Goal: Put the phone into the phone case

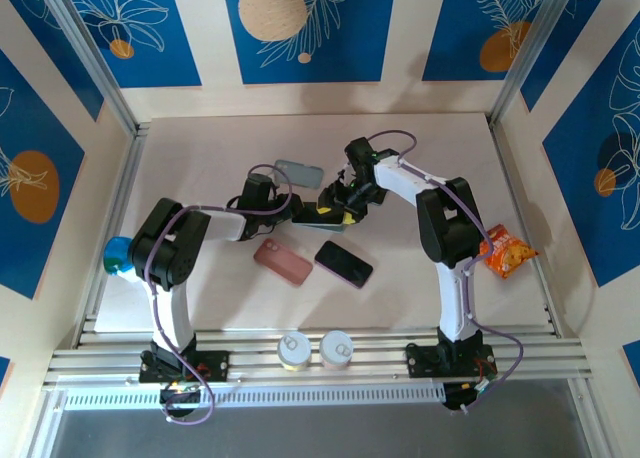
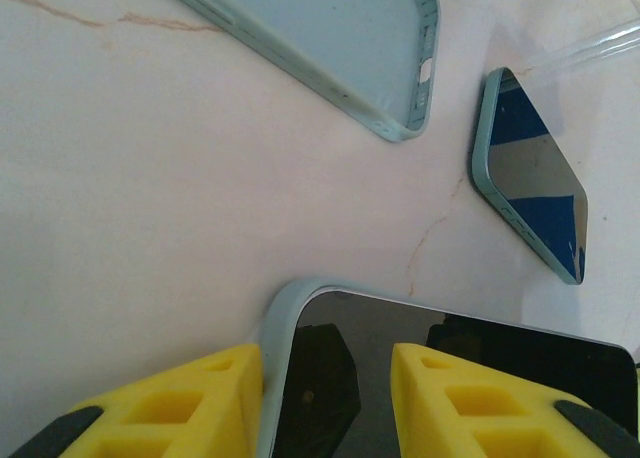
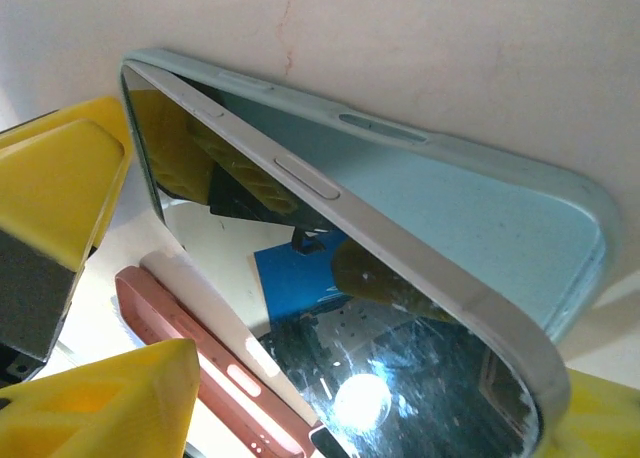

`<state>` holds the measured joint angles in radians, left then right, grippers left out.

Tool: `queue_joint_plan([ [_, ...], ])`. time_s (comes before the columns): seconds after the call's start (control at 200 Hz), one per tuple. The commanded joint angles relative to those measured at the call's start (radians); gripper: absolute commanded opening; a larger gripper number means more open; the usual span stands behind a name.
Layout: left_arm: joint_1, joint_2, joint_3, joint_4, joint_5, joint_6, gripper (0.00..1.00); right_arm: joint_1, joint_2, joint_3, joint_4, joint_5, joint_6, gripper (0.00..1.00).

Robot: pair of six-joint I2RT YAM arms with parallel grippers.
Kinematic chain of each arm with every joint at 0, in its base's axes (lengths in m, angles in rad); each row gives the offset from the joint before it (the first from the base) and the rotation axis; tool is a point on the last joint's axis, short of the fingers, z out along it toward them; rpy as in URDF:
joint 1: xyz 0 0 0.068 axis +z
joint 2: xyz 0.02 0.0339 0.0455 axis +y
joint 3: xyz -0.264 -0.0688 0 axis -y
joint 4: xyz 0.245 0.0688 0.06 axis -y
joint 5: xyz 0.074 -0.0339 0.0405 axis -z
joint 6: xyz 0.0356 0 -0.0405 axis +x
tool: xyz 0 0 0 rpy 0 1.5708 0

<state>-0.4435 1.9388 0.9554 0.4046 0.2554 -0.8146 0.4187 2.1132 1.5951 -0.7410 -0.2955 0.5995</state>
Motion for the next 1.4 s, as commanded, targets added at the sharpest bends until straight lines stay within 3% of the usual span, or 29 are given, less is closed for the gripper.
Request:
queue_joint_plan([
  [0.0,-0.011,-0.023,-0.01,0.025,0.028,-0.012,0.38,-0.004,-0.047,-0.001,-0.027,-0.006,-0.02,0.67],
  [0.99,-0.011,-0.028,-0.015,0.016,0.025,-0.012,0.38,-0.035,-0.027,0.008,-0.087,0.023,-0.038,0.7],
  [1.396,-0.011,-0.1,-0.028,-0.064,-0.024,0.026,0.38,-0.059,-0.175,-0.067,-0.031,0.021,-0.04,0.72],
])
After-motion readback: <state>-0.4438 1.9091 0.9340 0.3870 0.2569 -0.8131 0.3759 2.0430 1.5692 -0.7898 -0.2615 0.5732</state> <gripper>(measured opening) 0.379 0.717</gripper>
